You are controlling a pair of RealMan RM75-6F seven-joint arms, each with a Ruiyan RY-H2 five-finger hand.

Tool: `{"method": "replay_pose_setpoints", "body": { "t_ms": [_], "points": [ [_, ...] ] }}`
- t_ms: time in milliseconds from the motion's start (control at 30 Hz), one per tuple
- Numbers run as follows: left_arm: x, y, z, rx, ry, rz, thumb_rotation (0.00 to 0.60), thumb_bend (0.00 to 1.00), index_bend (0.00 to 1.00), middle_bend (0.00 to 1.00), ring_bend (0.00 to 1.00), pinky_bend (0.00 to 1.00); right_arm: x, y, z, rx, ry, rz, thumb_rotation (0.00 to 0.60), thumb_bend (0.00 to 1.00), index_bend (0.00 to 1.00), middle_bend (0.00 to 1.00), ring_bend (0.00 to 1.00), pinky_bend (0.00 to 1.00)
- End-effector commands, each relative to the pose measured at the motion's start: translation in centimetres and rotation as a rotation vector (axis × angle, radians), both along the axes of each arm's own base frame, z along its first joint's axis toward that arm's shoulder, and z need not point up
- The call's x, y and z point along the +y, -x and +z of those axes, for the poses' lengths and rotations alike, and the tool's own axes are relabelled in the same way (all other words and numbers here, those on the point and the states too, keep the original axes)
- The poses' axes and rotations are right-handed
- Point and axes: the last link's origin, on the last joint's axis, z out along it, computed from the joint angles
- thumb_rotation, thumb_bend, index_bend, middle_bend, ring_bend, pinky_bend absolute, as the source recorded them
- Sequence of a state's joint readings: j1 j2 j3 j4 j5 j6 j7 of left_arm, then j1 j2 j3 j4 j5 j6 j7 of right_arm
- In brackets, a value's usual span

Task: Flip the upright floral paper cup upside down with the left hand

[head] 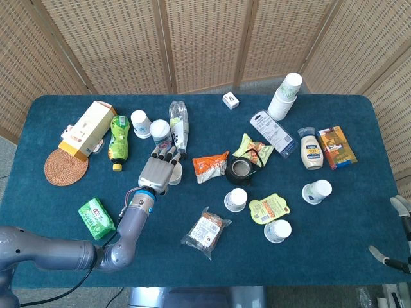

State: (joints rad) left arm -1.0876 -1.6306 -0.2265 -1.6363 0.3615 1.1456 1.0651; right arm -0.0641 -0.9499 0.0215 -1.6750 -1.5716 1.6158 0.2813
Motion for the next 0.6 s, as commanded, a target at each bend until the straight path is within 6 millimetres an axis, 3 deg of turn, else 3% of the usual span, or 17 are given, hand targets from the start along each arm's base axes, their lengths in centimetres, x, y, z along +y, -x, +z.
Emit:
{"method": "replay_pose_setpoints", "body": {
  "t_ms": [33, 200, 600],
  "points": [
    [0.0, 0.0, -0.3, 0.011, -0.01, -0.01, 0.6, 0.34, 0.04, 0.01, 0.0, 0.12, 0.0, 0.0, 0.0, -0.001, -0.002, 0.0, 0.6, 0.02, 0.0, 0.0, 0.0, 0.0],
    [0.0, 0.1, -0.7, 0.033, -0.029, -0.018, 0.6, 0.34, 0.11, 0.2, 0.13, 0.28, 0.0, 0.0, 0.0, -0.004, -0.003, 0.003, 0.6, 0.02, 0.0, 0.0, 0.0, 0.0],
    [0.0, 0.2, -1.4, 0.02, -0.056, -0.021, 0.6, 0.34, 0.21, 0.39, 0.31, 0.44, 0.0, 0.1, 0.1, -0.009, -0.002, 0.006, 0.6, 0.02, 0.0, 0.0, 0.0, 0.0]
  ]
}}
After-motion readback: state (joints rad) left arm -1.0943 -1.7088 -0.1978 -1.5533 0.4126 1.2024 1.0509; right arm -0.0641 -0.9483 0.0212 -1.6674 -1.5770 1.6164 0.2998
